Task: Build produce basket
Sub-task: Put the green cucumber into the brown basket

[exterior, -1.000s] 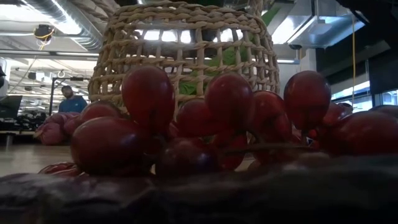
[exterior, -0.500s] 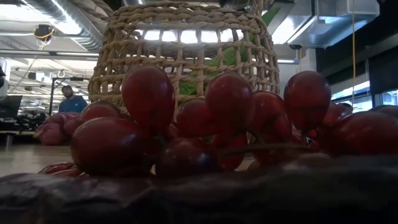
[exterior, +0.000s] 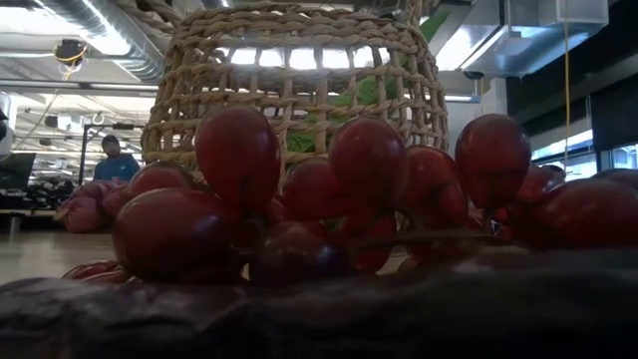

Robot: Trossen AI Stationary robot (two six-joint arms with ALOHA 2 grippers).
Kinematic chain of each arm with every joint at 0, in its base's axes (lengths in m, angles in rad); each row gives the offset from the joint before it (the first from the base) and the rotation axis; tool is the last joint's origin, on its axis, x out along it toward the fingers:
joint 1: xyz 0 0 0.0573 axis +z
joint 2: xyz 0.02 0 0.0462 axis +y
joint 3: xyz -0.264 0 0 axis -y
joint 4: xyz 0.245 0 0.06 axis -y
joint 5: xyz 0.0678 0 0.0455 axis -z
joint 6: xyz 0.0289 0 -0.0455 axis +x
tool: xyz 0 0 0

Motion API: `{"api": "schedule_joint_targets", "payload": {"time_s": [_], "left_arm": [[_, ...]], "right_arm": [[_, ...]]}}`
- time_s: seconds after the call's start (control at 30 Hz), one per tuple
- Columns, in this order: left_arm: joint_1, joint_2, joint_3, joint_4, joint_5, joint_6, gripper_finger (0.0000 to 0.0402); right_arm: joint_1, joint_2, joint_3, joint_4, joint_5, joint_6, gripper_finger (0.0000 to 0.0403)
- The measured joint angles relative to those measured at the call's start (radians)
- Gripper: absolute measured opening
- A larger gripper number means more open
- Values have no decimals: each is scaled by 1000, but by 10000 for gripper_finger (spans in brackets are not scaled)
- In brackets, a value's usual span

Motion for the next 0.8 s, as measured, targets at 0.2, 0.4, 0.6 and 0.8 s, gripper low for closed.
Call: {"api": "schedule_joint_targets", "payload": {"time_s": [0.2,0.4,0.6,0.8], "left_arm": [[-50,-98,-146,2,-9,-231,171],[-151,-204,-327,12,-2,-525,171],[-294,-255,-433,31,66,-879,171],[-455,-253,-492,75,138,-1203,171]], "right_arm": [[-22,-98,-120,1,-107,-42,223],[-26,-258,-348,132,-183,-55,223],[-24,-396,-566,373,-351,-102,223],[-26,-453,-691,463,-448,-152,223]]}}
